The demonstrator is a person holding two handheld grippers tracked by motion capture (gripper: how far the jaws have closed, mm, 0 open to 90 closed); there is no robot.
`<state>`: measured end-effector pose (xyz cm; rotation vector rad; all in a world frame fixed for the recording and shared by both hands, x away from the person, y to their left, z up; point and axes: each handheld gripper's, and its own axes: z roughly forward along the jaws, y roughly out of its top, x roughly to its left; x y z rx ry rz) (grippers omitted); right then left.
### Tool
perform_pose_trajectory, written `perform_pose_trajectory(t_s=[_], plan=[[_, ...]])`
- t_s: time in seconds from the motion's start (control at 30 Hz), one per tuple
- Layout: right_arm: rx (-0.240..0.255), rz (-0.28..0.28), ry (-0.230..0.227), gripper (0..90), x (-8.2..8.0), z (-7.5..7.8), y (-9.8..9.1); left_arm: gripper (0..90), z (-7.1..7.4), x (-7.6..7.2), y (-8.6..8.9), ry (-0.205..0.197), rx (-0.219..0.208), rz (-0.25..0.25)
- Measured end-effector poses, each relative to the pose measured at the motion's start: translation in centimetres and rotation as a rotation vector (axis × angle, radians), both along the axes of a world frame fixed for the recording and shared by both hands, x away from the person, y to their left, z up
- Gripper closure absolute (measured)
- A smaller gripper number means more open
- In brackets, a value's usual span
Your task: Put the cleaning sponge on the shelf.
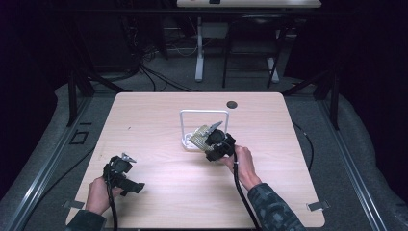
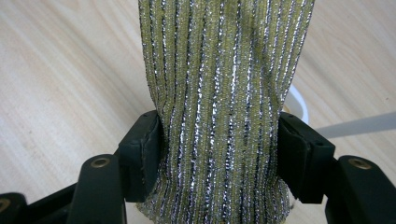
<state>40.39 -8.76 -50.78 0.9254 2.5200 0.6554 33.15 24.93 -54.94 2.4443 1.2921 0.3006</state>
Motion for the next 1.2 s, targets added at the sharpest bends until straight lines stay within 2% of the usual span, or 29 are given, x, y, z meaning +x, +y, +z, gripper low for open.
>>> perform_pose_trajectory(t_s=[0.17,0.27,0.63,0.87,0.93,1.0,1.1,1.2], plan=[[-0.021,-0.010,-0.028,36.8,0.6,-0.1,0.6,0.0,-0.1,-0.1,0.0,0.002,-0.001,0.001],[-0.053,-0.016,-0.047,36.6,0.9,-0.5,1.1,0.0,0.0,-0.1,0.1,0.000,0.001,0.003],[-0.082,-0.054,-0.064,35.5,2.5,-1.5,2.2,0.0,0.0,-0.2,0.1,0.001,0.000,0.000],[-0.119,-0.068,-0.087,34.7,3.5,-1.8,3.0,0.0,0.0,-0.2,0.1,0.003,-0.001,-0.003],[-0.131,-0.074,-0.082,34.3,3.6,-2.0,3.2,0.0,0.0,-0.2,0.1,0.003,-0.002,-0.003],[-0.128,-0.079,-0.076,33.3,3.6,-2.2,3.2,0.0,0.0,-0.3,0.0,0.003,-0.003,-0.005],[-0.125,-0.090,-0.090,29.6,3.7,-2.4,3.5,0.0,0.0,-0.3,0.0,0.003,-0.001,-0.008],[-0.145,-0.092,-0.094,25.1,3.8,-2.8,3.7,0.0,0.1,-0.3,0.2,-0.004,-0.009,-0.002]])
